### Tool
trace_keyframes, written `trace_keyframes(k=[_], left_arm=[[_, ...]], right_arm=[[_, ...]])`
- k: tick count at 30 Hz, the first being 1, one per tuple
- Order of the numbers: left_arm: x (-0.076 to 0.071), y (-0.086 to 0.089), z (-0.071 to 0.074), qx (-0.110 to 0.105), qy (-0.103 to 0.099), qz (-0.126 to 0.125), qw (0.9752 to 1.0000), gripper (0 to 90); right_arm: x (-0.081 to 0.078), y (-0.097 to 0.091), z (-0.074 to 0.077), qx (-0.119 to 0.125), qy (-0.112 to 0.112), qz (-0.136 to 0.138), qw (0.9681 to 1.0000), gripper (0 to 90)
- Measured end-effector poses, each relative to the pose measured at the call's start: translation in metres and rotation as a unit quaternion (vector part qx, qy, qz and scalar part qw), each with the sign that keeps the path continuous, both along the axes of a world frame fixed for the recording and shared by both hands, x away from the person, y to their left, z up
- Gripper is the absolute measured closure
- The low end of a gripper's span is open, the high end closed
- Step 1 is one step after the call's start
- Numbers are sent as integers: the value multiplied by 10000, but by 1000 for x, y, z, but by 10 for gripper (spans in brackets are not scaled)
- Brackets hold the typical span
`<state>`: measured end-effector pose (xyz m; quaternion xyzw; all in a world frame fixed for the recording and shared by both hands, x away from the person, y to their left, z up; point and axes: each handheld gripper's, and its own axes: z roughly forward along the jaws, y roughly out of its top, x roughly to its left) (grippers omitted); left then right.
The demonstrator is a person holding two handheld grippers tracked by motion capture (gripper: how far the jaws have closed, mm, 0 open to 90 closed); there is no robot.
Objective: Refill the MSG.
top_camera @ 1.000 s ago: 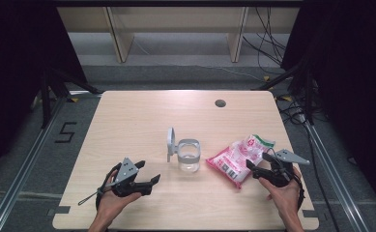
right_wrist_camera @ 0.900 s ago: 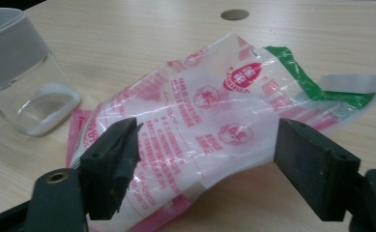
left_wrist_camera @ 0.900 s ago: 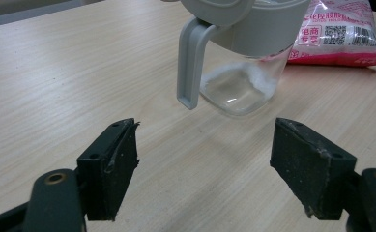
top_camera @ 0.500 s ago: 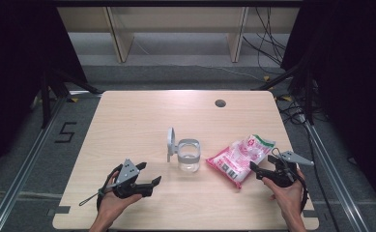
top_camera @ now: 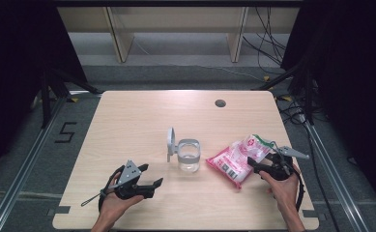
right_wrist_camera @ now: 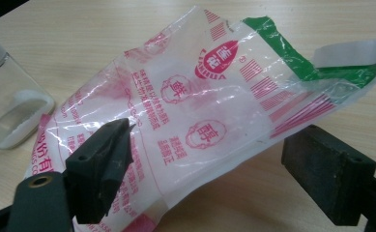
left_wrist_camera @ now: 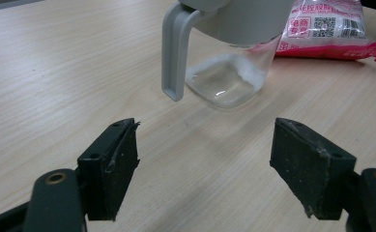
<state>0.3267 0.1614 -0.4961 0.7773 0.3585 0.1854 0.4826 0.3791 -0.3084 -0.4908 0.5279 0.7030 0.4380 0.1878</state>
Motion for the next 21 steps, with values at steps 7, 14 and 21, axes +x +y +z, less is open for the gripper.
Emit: trace_keyframes(k=[7,14,21], left_arm=[[0,-2,-1,-32,22,-17,10000,245],[0,0,0,-21,10,-3,10000,246],[-1,-1,0,15,12,15,10000,247]], right_arm=[[10,2,-4,-42,38,-41,10000,227],[20,7,-7,6,48,-53,10000,289],[23,4,-8,38,114,-50,9999,393]])
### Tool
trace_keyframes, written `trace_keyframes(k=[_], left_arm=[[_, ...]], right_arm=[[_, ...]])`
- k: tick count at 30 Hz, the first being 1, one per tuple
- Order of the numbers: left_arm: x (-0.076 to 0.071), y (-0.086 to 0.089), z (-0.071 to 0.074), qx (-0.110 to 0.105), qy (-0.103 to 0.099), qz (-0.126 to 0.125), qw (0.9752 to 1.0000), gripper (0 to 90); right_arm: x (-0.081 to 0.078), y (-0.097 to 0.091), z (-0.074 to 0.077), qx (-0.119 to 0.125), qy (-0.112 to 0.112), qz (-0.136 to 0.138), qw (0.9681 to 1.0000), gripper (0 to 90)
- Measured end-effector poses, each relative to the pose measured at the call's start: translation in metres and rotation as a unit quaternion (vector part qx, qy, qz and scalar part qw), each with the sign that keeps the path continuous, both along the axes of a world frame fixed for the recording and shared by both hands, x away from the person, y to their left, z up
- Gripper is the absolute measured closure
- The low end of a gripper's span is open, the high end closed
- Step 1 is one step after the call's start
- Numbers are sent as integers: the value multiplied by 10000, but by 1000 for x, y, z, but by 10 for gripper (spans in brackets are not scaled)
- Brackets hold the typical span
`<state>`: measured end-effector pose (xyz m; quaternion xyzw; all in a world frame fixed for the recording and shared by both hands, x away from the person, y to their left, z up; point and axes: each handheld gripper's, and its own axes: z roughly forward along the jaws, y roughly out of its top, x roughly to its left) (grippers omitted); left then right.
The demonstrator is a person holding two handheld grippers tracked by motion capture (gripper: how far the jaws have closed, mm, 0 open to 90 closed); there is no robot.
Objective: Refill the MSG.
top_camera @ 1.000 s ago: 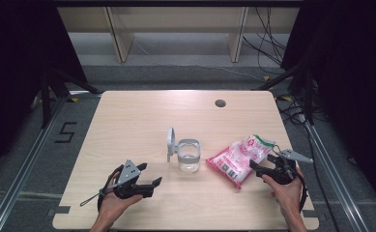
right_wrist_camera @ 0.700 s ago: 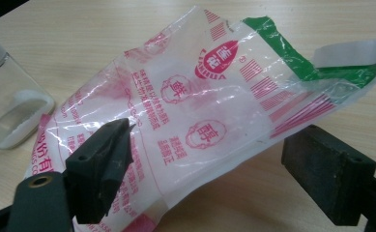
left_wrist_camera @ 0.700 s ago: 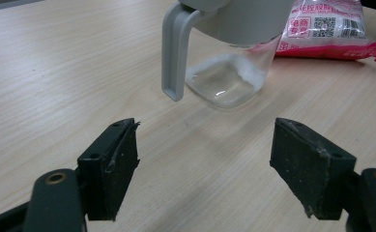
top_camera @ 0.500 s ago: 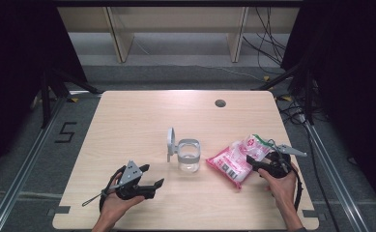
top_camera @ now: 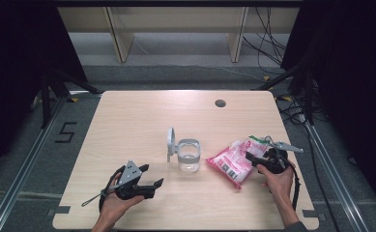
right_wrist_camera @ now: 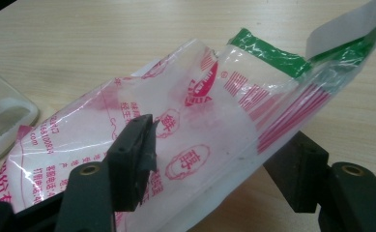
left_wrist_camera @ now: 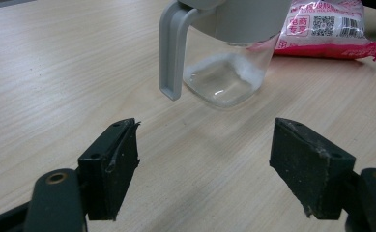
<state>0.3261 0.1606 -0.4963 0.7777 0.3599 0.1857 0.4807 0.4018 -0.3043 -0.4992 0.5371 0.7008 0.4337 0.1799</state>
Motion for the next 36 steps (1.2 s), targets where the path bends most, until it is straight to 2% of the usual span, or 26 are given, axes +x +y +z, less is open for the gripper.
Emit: trace_keyframes(k=[2,3,4,6,7,8,9,12,13,14,15,17,18,19,23,25,27,28,29,30,31,32,33,34,35,36], left_arm=[[0,0,0,-16,-6,-8,10000,247],[0,-1,0,-10,4,-14,10000,248],[0,0,-1,30,11,-14,10000,247],[0,0,-1,35,11,-1,10000,247],[0,-1,0,-13,11,2,10000,247],[0,0,0,-5,8,-3,10000,248],[0,-1,-1,-45,19,-1,10000,248],[1,0,-2,19,14,-20,10000,247],[1,-1,-1,-2,12,-6,10000,248],[0,-1,-2,-64,9,7,10000,248],[0,0,-2,28,16,-20,10000,248],[0,-1,-2,-13,5,-7,10000,248],[0,-1,-2,-51,6,4,10000,248],[0,0,-1,44,-2,1,10000,248],[0,-1,-2,-10,8,-7,10000,248],[1,0,-2,89,-17,-17,10000,248],[0,-1,-2,43,1,-20,10000,248],[0,1,-2,119,-18,-20,9999,248],[0,-1,-2,-45,-15,1,10000,248],[0,0,-1,23,-11,-8,10000,248],[0,0,-1,49,-16,-5,10000,248],[0,0,-2,-8,-2,-8,10000,248],[0,0,-2,31,11,-1,10000,248],[0,0,-2,28,8,-4,10000,248],[0,0,-2,17,9,-4,10000,248],[0,-1,-2,-39,0,1,10000,248]], right_arm=[[1,0,0,-57,-19,-47,10000,399],[2,1,-1,20,-14,-41,10000,402],[1,6,0,119,132,-215,9996,410],[1,6,1,47,210,-232,9995,422],[1,6,0,52,206,-221,9995,435],[4,3,-1,-29,27,-58,10000,441],[4,3,-2,-14,-11,-42,10000,460],[2,8,0,61,70,-128,9999,550],[4,6,0,-160,-55,13,9999,579],[4,6,0,-146,-52,94,9998,621],[5,7,-1,-236,-86,41,9997,659],[4,6,0,-241,-61,59,9997,704],[5,5,-1,-230,-164,145,9995,735],[3,6,1,-56,-92,110,9999,759],[1,6,4,-78,-208,159,9996,890],[-1,9,5,-150,-238,173,9995,900],[0,8,6,-244,-405,310,9984,900],[-2,11,7,-113,-279,219,9993,900],[-1,10,7,-146,-479,340,9982,900],[-4,12,10,-164,-364,310,9987,900],[-2,11,11,-349,-551,434,9969,900],[-4,15,13,-230,-491,418,9977,900],[-3,15,14,-345,-613,495,9963,900],[-7,19,18,-133,-561,493,9971,900],[-6,18,20,-253,-662,578,9958,900],[-9,22,22,-179,-666,486,9964,900]])
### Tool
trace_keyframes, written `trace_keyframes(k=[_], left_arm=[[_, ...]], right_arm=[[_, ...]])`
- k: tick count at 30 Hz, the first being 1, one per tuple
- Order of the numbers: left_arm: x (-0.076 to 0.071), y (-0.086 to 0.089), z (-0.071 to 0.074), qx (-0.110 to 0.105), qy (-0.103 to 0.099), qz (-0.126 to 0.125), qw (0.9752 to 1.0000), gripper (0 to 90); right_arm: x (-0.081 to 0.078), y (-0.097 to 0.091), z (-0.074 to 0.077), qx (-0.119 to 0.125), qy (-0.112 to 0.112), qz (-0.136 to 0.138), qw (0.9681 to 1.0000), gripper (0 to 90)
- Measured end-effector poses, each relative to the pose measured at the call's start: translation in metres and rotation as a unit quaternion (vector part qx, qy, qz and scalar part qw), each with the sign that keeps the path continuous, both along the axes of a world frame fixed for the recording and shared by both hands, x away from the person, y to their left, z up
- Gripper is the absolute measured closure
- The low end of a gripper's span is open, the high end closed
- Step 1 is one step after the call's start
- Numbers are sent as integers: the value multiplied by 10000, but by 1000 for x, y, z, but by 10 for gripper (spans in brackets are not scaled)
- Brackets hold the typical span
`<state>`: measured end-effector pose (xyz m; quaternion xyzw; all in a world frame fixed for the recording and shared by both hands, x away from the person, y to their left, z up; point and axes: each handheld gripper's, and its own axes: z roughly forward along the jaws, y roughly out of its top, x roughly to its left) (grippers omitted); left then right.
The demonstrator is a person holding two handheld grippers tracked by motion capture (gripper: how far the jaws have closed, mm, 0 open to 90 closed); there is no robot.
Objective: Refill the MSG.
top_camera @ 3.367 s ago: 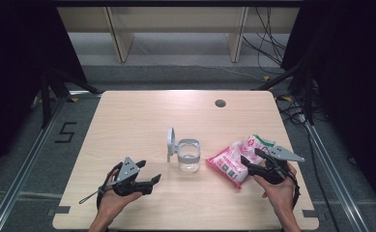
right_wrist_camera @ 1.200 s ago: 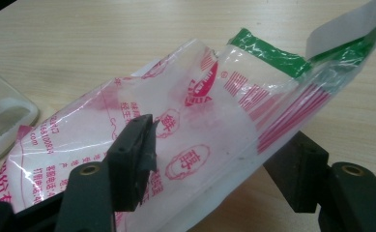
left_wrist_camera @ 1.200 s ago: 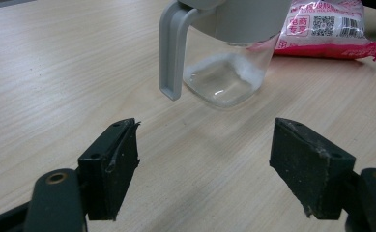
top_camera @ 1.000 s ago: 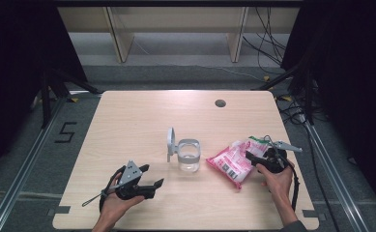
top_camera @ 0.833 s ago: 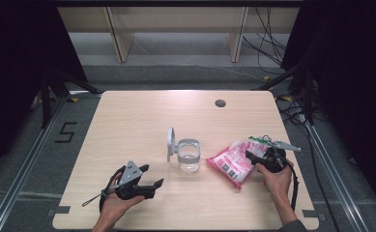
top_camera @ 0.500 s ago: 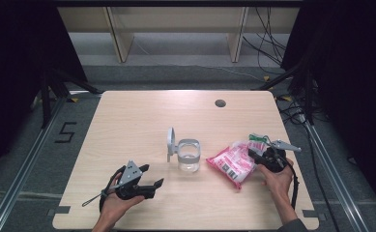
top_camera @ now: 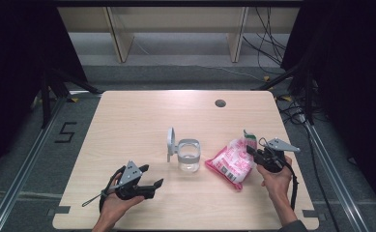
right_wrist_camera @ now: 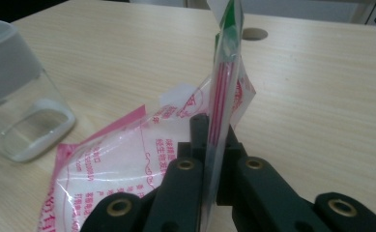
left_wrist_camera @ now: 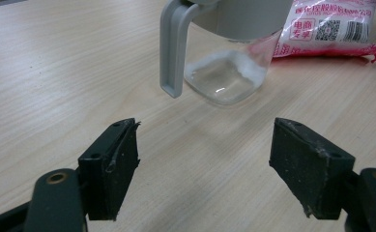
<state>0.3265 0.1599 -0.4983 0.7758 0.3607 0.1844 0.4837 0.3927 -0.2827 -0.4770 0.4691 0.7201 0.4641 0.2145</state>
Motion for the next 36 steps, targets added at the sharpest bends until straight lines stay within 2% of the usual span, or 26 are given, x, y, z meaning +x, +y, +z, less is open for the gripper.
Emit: trace_keyframes(k=[1,2,3,5,7,8,9,10,12,14,15,16,17,18,21,22,23,25,27,28,29,31,32,33,35,36], left_arm=[[0,1,1,110,-15,-2,9999,248],[-1,1,1,83,-8,1,10000,249],[0,2,1,171,-12,7,9999,248],[0,0,0,-15,3,6,10000,248],[0,0,0,76,9,-6,10000,248],[-1,-1,-1,95,21,0,10000,248],[-1,-2,-2,47,26,-37,10000,248],[-1,-3,-3,54,32,-41,10000,248],[-2,-7,-4,79,44,-82,9999,248],[-4,-10,-6,143,61,-111,9998,247],[-4,-13,-7,96,65,-153,9998,247],[-5,-15,-7,215,49,-189,9996,246],[-7,-18,-7,147,63,-185,9997,246],[-9,-20,-5,240,33,-195,9995,246],[-19,-33,1,301,-161,-399,9986,245],[-21,-38,3,233,-212,-467,9984,245],[-22,-42,6,321,-281,-504,9978,244],[-23,-47,9,341,-314,-597,9971,243],[-23,-50,8,287,-278,-625,9972,243],[-22,-52,7,275,-257,-611,9974,242],[-21,-53,5,276,-233,-604,9975,241],[-19,-55,2,321,-178,-634,9973,241],[-19,-58,1,241,-140,-634,9976,241],[-17,-60,0,308,-122,-688,9971,242],[-14,-66,-2,193,-139,-727,9971,252],[-12,-70,-5,30,-97,-759,9971,258]], right_arm=[[0,2,2,38,-90,38,9999,900],[-2,2,5,33,-47,44,10000,900],[-1,2,6,-19,-240,138,9996,900],[-6,4,11,97,-145,171,9997,900],[-6,6,15,4,-359,275,9990,900],[-9,7,17,43,-253,257,9993,900],[-9,8,19,26,-406,319,9987,900],[-10,10,22,56,-419,340,9985,900],[-12,13,28,-116,-629,485,9968,900],[-16,17,33,-113,-603,529,9967,900],[-17,18,35,-108,-663,540,9963,900],[-18,21,36,-76,-688,584,9959,900],[-19,22,39,-167,-792,671,9945,900],[-23,26,42,-168,-705,652,9952,900],[-27,31,48,-232,-814,803,9932,900],[-27,32,50,-272,-894,858,9919,900],[-28,35,52,-251,-941,844,9917,900],[-32,41,57,-285,-889,930,9913,900],[-33,45,61,-322,-957,1015,9897,900],[-34,45,63,-471,-964,1058,9886,900],[-36,47,65,-415,-980,1027,9890,900],[-35,49,69,-503,-1115,1192,9853,900],[-35,50,70,-501,-1147,1145,9855,900],[-35,51,72,-553,-1158,1211,9843,900],[-36,53,77,-596,-1067,1252,9846,900],[-37,55,78,-626,-1034,1287,9843,900]])
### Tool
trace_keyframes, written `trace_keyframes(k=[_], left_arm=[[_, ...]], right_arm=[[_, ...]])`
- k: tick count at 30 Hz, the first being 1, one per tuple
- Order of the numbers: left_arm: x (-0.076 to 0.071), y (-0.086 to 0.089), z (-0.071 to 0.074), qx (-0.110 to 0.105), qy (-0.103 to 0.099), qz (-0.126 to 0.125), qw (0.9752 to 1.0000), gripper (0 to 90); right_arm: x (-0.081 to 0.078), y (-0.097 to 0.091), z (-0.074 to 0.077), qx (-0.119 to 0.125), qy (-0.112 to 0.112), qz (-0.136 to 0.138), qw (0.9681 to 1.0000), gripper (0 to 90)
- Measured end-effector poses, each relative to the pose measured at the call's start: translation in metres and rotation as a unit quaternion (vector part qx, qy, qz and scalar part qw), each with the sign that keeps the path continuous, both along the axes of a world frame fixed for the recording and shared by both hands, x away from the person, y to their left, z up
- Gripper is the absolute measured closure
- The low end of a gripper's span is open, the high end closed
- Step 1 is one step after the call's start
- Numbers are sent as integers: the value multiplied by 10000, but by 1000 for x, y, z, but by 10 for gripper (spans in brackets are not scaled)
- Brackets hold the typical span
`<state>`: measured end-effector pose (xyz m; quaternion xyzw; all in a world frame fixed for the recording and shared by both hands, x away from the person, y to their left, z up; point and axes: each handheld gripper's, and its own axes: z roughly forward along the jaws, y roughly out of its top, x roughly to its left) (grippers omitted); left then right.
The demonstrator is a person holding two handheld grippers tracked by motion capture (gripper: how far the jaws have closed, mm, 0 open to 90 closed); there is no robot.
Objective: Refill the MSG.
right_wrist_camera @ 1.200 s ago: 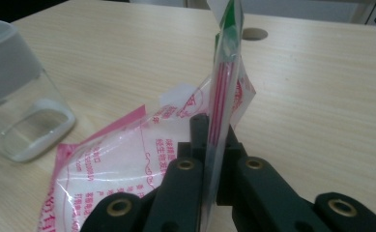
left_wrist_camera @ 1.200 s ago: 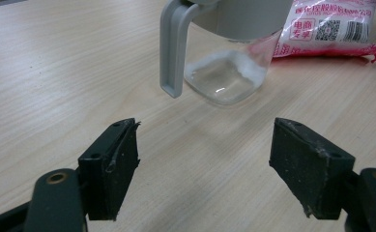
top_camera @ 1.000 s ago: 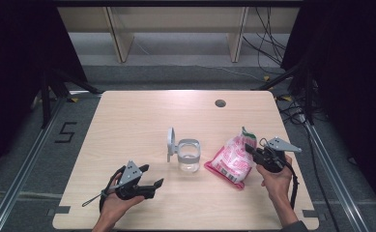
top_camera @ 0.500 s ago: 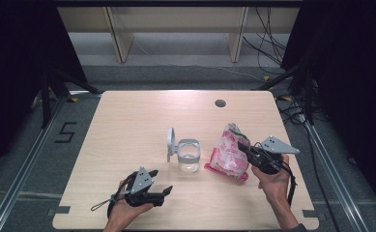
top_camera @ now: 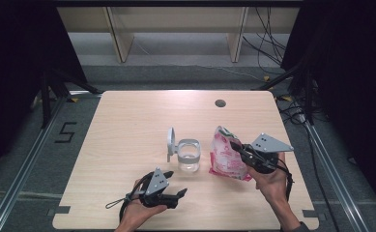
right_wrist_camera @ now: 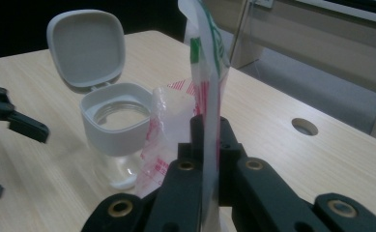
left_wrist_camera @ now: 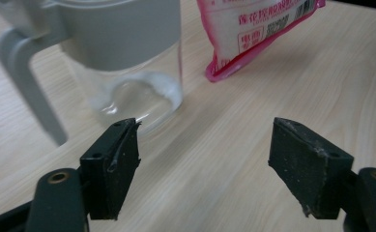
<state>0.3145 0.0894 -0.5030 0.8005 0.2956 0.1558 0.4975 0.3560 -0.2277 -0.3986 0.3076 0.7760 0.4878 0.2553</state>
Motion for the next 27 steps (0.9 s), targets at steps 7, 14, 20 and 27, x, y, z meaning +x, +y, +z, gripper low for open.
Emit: trace_keyframes(k=[7,14,20,27], left_arm=[[12,-38,-6,-117,113,-181,9997,258],[16,-72,-9,-77,38,-221,9997,261],[30,-87,-7,-325,192,-74,9993,263],[32,-101,-7,-361,77,-118,9992,316]], right_arm=[[-4,3,19,-51,-123,217,9997,900],[-8,7,39,41,-249,299,9992,900],[-11,10,47,-11,-240,458,9987,900],[-14,14,54,80,-309,587,9978,900]])
